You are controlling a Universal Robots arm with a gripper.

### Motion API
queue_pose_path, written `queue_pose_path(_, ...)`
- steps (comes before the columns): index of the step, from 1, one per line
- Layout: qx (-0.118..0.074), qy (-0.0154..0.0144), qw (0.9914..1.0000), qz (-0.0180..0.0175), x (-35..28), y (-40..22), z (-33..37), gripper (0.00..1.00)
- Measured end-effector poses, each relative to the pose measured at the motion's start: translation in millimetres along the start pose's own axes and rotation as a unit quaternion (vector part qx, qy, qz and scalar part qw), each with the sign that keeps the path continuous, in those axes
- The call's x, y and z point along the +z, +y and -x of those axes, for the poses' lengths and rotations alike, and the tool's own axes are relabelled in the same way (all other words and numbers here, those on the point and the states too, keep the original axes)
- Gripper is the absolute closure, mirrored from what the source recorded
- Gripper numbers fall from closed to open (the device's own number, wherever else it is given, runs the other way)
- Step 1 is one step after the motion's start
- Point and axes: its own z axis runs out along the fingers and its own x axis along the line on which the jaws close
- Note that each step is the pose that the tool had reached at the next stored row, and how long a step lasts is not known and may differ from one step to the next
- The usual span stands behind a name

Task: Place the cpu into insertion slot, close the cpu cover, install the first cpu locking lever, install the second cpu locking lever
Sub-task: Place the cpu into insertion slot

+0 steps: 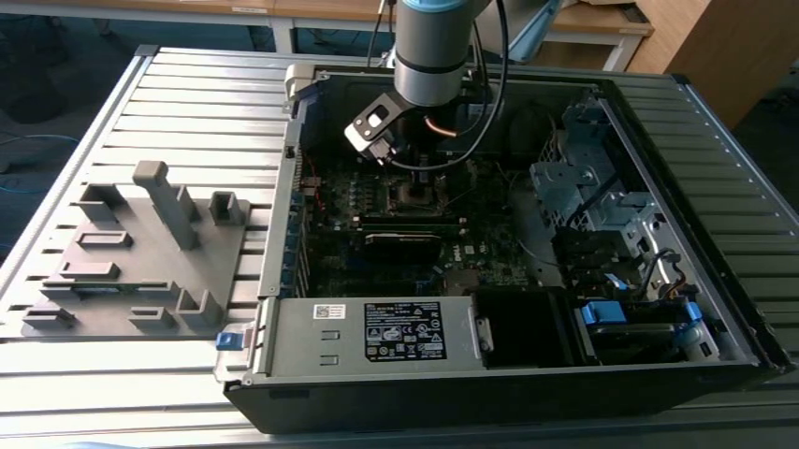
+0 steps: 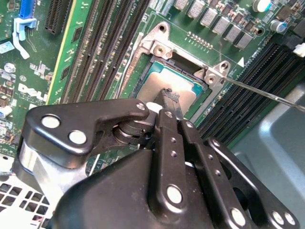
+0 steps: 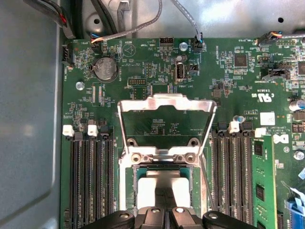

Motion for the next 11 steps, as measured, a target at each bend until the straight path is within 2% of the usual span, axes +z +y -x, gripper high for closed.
queue_pose_path(11, 0.0, 0.0004, 1.0, 0.0003, 0.2, 0.1, -0.2, 0.89)
